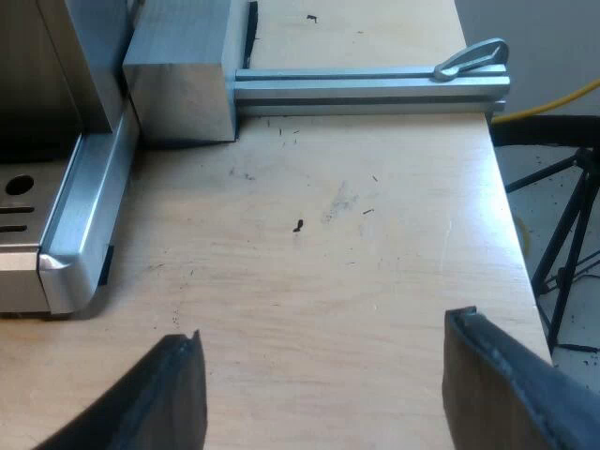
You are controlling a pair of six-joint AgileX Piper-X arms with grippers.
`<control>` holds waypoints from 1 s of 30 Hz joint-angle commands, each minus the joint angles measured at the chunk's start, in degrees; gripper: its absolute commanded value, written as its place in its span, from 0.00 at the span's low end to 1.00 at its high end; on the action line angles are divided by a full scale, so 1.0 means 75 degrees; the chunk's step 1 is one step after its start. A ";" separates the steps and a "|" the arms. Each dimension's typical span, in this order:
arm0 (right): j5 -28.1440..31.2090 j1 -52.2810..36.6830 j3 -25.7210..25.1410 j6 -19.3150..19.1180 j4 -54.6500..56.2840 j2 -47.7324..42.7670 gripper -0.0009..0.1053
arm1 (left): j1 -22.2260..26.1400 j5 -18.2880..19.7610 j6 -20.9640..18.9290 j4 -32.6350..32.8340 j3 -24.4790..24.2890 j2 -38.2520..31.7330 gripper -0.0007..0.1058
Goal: Remove mug from coffee machine
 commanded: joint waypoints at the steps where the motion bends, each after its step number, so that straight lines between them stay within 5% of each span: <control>1: -0.0005 0.0015 0.0012 -0.0035 -0.0110 -0.0226 0.54 | -0.0034 0.0021 -0.0061 -0.0111 -0.0004 -0.1056 0.75; 15: -0.0542 0.0015 -0.0392 -0.0087 -0.0051 0.0365 0.54 | -0.0208 0.0741 -0.0084 -0.0101 -0.0278 -0.0787 0.75; 25: -0.1268 0.0384 -0.0808 0.0141 -0.0593 0.1438 0.54 | -0.1317 0.1049 0.0037 -0.0839 -0.0561 -0.0084 0.75; 30: -0.1266 0.1382 -0.1005 -0.0249 -0.0965 0.2232 0.54 | -0.1886 0.1049 0.0499 -0.1351 -0.0429 0.0265 0.75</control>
